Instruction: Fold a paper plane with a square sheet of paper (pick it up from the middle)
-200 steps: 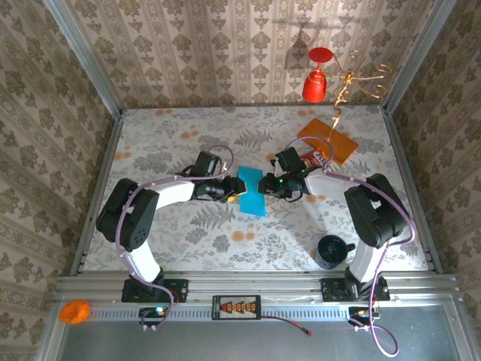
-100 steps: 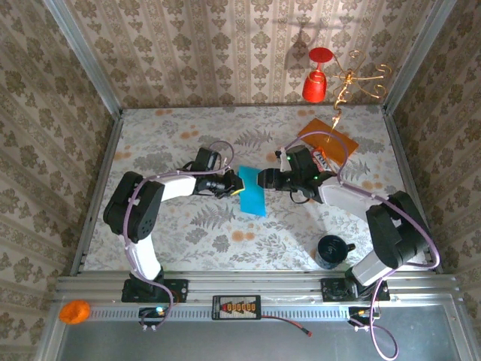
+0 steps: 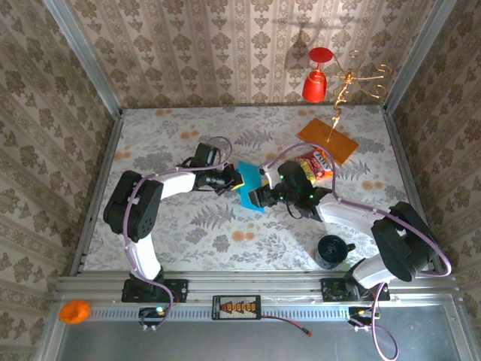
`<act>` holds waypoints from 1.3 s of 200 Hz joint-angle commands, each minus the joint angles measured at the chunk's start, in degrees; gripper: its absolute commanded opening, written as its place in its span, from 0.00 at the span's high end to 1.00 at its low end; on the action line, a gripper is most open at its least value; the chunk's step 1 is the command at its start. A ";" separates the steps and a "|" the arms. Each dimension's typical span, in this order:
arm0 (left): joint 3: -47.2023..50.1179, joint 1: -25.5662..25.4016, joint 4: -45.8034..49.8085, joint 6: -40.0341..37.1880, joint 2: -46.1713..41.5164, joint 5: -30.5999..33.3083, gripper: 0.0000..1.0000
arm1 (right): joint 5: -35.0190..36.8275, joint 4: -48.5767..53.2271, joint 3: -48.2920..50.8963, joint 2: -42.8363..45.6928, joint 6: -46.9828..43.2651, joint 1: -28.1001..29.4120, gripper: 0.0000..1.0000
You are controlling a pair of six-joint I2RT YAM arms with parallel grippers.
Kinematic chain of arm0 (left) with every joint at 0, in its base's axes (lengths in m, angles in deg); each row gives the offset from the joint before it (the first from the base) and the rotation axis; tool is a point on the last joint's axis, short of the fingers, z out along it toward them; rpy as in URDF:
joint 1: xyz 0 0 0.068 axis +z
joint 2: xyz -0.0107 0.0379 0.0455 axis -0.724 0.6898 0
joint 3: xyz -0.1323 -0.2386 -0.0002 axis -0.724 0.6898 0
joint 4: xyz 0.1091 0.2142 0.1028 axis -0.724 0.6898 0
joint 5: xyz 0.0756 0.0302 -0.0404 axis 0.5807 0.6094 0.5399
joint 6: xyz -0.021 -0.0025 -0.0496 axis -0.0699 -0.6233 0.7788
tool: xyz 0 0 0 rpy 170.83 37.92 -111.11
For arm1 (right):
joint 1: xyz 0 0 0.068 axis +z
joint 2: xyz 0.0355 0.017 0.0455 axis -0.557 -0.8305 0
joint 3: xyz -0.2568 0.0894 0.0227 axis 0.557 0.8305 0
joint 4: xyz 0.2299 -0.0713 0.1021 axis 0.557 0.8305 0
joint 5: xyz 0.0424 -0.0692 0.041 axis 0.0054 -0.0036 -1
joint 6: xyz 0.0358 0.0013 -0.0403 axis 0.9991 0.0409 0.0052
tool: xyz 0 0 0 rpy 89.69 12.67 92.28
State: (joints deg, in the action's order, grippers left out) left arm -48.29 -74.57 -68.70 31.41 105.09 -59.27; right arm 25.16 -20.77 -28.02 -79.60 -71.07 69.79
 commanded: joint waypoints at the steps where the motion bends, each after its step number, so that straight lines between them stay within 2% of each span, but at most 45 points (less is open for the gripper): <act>1: -1.69 0.38 3.49 1.14 0.14 2.22 0.97 | 1.01 -2.82 0.71 -0.93 -9.30 1.68 0.33; 18: -1.93 0.33 4.40 1.20 0.23 3.06 0.97 | 0.24 -2.51 0.79 -2.55 -12.50 3.23 0.34; 55: -2.12 0.15 4.89 1.62 0.39 3.40 0.97 | 4.04 -4.49 1.68 -5.90 -17.69 6.93 0.34; 109: -2.20 0.15 4.81 2.26 0.38 2.88 0.97 | 12.26 -10.01 2.71 -12.39 -22.40 10.04 0.34; 129: -2.21 0.15 4.90 2.40 0.33 2.74 0.97 | 15.20 -12.88 2.90 -13.86 -22.16 10.20 0.38; 199: -2.04 0.06 5.19 2.38 0.50 2.99 0.97 | 18.13 -16.87 5.76 -9.84 -22.32 10.19 0.50; 260: -2.11 0.05 5.30 2.22 0.61 2.83 0.97 | 16.77 -17.97 5.94 -8.70 -20.59 10.30 0.57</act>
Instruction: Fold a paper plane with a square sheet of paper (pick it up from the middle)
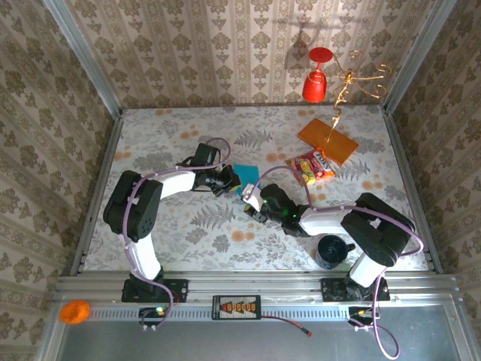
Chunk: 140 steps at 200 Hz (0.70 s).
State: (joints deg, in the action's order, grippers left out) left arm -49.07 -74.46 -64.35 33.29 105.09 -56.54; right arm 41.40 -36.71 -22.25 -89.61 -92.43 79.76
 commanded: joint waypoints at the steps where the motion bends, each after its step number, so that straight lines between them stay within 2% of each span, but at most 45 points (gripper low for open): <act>1: -1.36 -0.05 1.00 0.32 0.60 0.12 0.97 | 0.51 -2.13 0.19 1.30 0.79 0.33 0.57; 65: -0.96 -0.18 0.96 0.31 0.41 0.11 0.96 | -2.19 -2.66 -0.58 0.33 3.10 0.35 0.67; 140: -0.54 -0.14 1.21 0.24 0.06 0.30 0.94 | -3.93 -2.36 -1.14 0.23 4.07 0.38 0.71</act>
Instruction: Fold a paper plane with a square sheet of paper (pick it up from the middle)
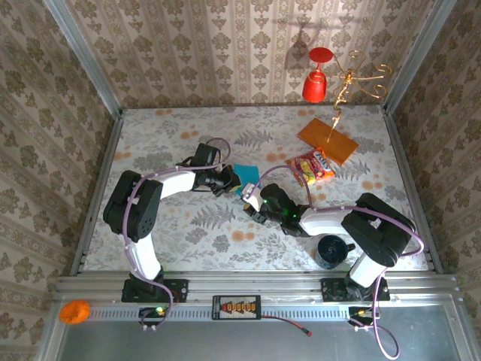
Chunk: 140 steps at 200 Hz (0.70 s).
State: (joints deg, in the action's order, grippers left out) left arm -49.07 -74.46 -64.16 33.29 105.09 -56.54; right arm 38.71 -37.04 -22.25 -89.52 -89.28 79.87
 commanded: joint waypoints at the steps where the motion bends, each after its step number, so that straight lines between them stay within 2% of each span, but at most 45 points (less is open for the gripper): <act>1: -0.58 -0.18 1.06 0.27 0.06 0.26 0.94 | -1.24 -2.03 -1.14 0.14 0.92 0.27 0.71; 23: -0.49 -0.20 1.19 0.30 0.07 0.11 0.93 | -2.23 -1.72 -1.28 0.06 1.20 0.21 0.71; 44: -0.17 -0.01 1.96 -0.11 -0.27 0.48 0.89 | -2.95 -1.22 -1.29 0.00 1.09 0.21 0.78; 81: 1.30 1.63 5.85 -2.33 -3.94 3.90 0.75 | -6.02 1.46 -1.56 0.27 1.37 0.29 0.83; 85: 1.60 3.46 6.35 -2.60 -4.53 4.42 0.74 | -6.51 1.93 -1.63 0.30 1.52 0.18 0.83; 106: 2.57 5.42 8.28 -4.33 -8.03 6.34 0.68 | -9.61 4.74 -2.40 -0.02 3.18 0.21 0.85; 140: 1.21 5.04 10.32 -7.34 -9.87 7.33 0.73 | -14.40 8.42 -3.55 -0.90 7.13 0.21 0.86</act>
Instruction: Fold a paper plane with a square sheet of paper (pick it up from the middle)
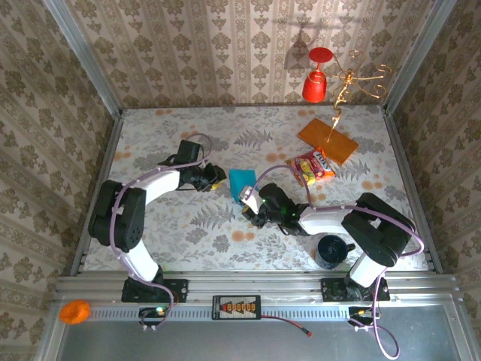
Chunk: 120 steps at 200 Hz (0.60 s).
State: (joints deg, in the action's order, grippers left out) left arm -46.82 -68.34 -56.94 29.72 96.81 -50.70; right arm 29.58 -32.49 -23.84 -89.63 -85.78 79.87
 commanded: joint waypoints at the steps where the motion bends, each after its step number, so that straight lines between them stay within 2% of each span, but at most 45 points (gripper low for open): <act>1: -1.18 -1.16 3.16 -3.87 -1.54 1.49 0.73 | -5.26 3.87 -1.96 -0.79 3.64 0.21 0.86; 56: -9.65 -7.93 5.13 -6.39 8.83 0.98 0.84 | -10.63 7.24 -3.46 -2.81 7.34 0.04 0.86; 120: -13.81 -8.71 8.42 -8.45 16.44 2.30 0.89 | -11.35 8.24 -3.91 -3.11 9.68 -1.79 0.87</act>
State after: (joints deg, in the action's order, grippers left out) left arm -58.54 -77.15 -51.89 23.71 111.91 -49.37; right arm 19.68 -25.93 -26.12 -92.14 -77.80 78.86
